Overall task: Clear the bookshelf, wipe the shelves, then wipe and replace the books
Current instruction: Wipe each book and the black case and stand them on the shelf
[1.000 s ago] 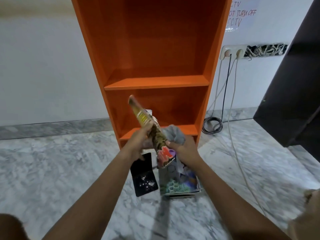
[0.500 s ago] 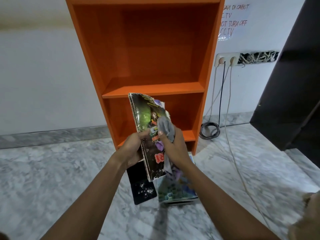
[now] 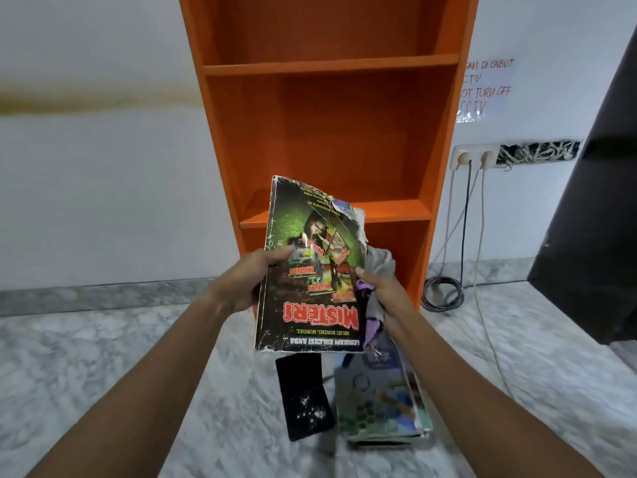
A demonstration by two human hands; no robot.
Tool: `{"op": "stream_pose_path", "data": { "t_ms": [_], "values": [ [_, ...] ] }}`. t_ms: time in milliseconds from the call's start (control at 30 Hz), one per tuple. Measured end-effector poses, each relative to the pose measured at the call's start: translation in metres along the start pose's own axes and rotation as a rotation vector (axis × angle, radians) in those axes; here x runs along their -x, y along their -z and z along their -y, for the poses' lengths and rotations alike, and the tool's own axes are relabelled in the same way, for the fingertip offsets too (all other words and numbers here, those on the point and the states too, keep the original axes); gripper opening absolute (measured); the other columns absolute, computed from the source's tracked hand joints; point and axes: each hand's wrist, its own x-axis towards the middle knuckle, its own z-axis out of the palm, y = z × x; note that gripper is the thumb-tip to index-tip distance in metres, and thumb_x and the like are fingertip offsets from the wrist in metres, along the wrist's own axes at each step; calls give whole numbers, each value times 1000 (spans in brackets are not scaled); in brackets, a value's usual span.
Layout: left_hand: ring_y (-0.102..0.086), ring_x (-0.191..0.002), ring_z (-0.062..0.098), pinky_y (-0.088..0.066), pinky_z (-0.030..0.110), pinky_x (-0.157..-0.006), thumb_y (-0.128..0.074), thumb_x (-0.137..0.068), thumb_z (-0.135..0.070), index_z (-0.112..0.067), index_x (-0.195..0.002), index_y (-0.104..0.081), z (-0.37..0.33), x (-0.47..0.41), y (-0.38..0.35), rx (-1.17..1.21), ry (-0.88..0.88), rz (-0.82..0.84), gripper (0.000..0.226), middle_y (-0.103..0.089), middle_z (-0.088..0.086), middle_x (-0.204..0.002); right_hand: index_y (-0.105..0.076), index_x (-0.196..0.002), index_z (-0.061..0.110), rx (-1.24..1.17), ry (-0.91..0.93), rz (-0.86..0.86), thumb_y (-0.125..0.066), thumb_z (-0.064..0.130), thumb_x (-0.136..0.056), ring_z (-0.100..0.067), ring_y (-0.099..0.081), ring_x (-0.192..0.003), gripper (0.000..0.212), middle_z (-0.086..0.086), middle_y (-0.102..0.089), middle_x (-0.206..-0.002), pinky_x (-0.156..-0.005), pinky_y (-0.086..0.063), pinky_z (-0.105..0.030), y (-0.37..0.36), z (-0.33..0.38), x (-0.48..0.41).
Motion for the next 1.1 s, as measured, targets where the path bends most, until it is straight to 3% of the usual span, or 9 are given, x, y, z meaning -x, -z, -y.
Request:
{"op": "stream_pose_path", "data": {
  "t_ms": [100,233,433,533,700,800,900,1000,1100],
  "values": [
    [-73,-82,25,-59,41,-78,-67,-96,-27,-3,-122,-63,-5,0,16,-233,25,-49,36,-77,8,-86,-57,-131,7,70,195,-116,-78,7,-85,-32,-74,-100,50,-19,-72,-118,-78,-62,-44,-16,28,-14],
    [-75,-93,28,-60,45,-78,-70,-91,-6,-7,-116,-63,-1,1,29,-203,9,-70,26,-78,13,-101,-53,-139,16,260,419,-133,-80,10,-83,-24,-64,-123,63,-5,-65,-134,-104,-52,-48,-41,59,-34],
    [-71,-89,26,-55,38,-64,-65,-91,2,-14,-107,-60,-32,-19,30,-257,-199,-375,24,-73,8,-97,-51,-136,14,416,592,-271,-75,8,-89,-23,-61,-112,53,-1,-63,-125,-94,-52,-39,-91,86,-58],
    [-71,-86,23,-54,32,-55,-64,-90,4,-13,-107,-59,-48,-26,38,-247,-229,-311,25,-72,7,-95,-54,-131,16,454,560,-291,-73,13,-91,-22,-61,-105,44,3,-62,-116,-86,-51,-36,-100,96,-78],
    [-72,-84,23,-52,25,-47,-65,-90,6,-14,-101,-58,-78,-54,61,-337,-303,-256,25,-73,7,-94,-57,-108,27,454,567,-348,-70,21,-93,-28,-65,-96,21,6,-65,-100,-82,-55,-49,-103,111,-109],
    [-71,-91,24,-59,34,-54,-63,-91,6,-17,-105,-58,-98,-83,72,-340,-372,-293,27,-72,6,-100,-59,-115,23,420,558,-318,-69,19,-95,-23,-65,-97,23,5,-65,-103,-78,-51,-37,-110,113,-123],
    [-69,-100,26,-62,46,-75,-64,-90,2,-16,-110,-62,-115,-122,79,-396,-463,-413,27,-73,6,-108,-60,-119,19,411,555,-254,-69,17,-96,-20,-66,-98,25,4,-67,-107,-78,-51,-34,-123,112,-143],
    [-66,-94,23,-54,27,-61,-61,-91,-2,-12,-112,-64,-110,-155,79,-543,-507,-570,23,-70,3,-103,-60,-124,21,366,499,-202,-68,15,-96,-23,-66,-101,29,1,-67,-110,-85,-55,-44,-134,102,-163],
    [-68,-95,26,-59,32,-67,-58,-93,-2,-18,-113,-63,-92,-186,80,-511,-510,-722,26,-70,3,-102,-59,-127,22,259,441,-144,-68,15,-96,-25,-68,-103,33,-2,-68,-113,-89,-56,-47,-145,87,-182]
  ]
}}
